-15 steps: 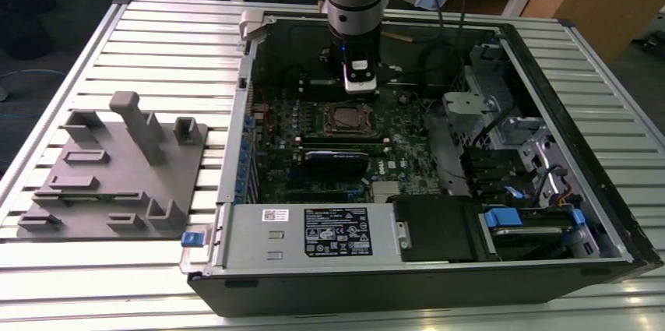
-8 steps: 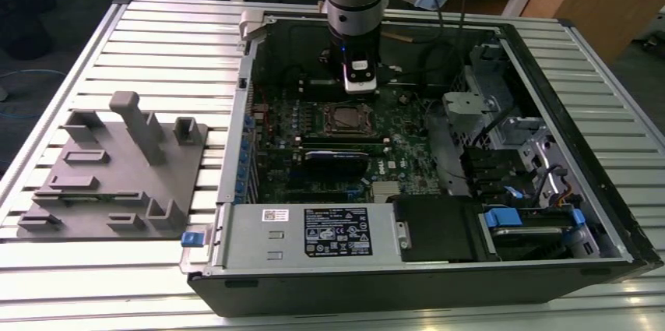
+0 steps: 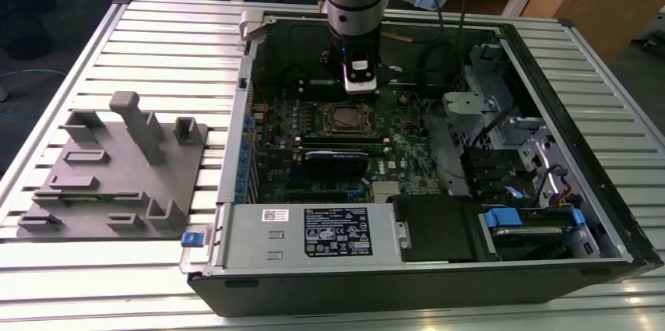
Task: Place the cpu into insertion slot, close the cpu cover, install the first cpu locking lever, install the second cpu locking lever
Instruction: 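Install the first cpu locking lever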
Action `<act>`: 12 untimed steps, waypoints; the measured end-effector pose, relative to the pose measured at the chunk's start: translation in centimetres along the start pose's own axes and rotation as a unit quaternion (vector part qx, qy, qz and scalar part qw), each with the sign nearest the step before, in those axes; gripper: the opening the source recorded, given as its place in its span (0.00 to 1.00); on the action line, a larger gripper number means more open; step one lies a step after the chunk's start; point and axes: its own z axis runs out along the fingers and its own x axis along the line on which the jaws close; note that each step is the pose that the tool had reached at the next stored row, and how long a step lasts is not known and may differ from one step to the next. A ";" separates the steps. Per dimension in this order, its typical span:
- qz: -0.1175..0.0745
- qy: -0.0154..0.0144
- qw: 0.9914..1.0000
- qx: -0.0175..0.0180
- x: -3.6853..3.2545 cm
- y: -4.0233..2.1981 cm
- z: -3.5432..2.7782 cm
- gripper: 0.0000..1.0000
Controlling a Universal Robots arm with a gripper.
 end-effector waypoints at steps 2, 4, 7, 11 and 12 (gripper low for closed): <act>0.000 0.000 1.000 0.000 0.00 0.01 -0.01 0.10; 0.000 0.000 1.000 0.000 0.00 0.01 -0.04 0.10; 0.000 0.000 1.000 0.000 -0.01 0.04 -0.22 0.10; 0.000 0.000 1.000 0.000 -0.02 0.07 -0.35 0.10; 0.000 -0.001 1.000 0.000 -0.02 0.07 -0.36 0.10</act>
